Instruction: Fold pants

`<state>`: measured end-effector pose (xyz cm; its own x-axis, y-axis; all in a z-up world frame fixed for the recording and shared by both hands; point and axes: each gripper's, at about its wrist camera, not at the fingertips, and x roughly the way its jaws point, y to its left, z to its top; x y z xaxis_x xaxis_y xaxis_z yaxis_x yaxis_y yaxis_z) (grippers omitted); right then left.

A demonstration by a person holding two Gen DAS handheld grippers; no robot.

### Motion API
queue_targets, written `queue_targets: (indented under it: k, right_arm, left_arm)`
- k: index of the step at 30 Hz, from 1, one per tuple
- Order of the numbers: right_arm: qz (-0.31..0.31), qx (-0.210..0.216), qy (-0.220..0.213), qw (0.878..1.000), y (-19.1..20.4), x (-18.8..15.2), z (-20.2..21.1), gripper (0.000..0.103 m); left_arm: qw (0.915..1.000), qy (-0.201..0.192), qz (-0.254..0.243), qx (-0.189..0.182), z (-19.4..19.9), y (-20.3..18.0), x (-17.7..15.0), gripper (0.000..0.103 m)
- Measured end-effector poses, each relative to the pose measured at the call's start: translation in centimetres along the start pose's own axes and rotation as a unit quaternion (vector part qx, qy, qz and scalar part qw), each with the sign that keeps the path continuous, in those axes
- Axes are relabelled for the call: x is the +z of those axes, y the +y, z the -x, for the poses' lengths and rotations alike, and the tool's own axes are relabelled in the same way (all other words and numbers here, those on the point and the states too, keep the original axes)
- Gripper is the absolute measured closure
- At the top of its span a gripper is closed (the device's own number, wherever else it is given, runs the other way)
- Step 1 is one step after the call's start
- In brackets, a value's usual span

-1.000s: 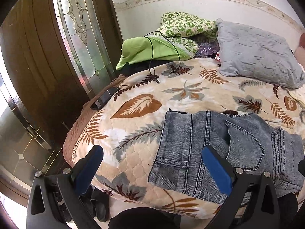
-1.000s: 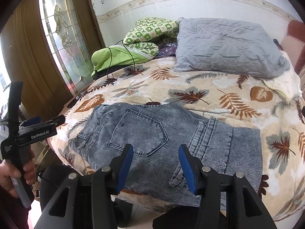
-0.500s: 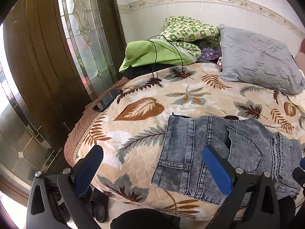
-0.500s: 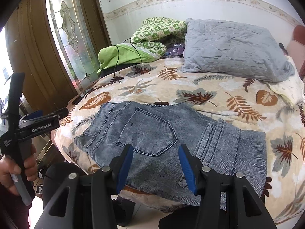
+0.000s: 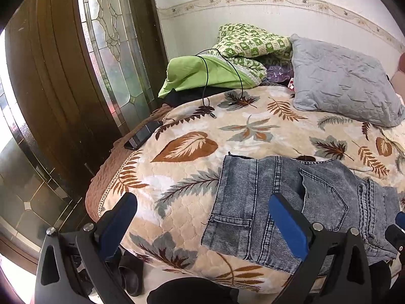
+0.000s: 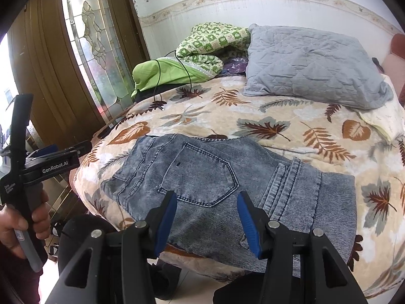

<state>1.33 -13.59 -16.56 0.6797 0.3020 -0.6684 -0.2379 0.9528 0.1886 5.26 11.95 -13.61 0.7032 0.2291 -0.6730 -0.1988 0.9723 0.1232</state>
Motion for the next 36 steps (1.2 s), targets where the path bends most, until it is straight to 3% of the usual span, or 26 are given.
queue_targets:
  k: [29,33,36]
  right_arm:
    - [0.0,0.006,0.013,1.0,0.2,-0.2,-0.6,0.05]
    - [0.0,0.007,0.016,1.0,0.2,-0.3,-0.8,0.05]
    - [0.0,0.006,0.023,1.0,0.2,-0.5,-1.2,0.05]
  left_arm:
    - [1.0,0.001,0.0,-0.002,-0.1,0.0,-0.1,0.0]
    - [0.9989,0.029,0.015,-0.034,-1.2,0.5,-0.5,0.0]
    - [0.9941,0.077,0.048,-0.059,-3.1,1.6,-1.4,0.0]
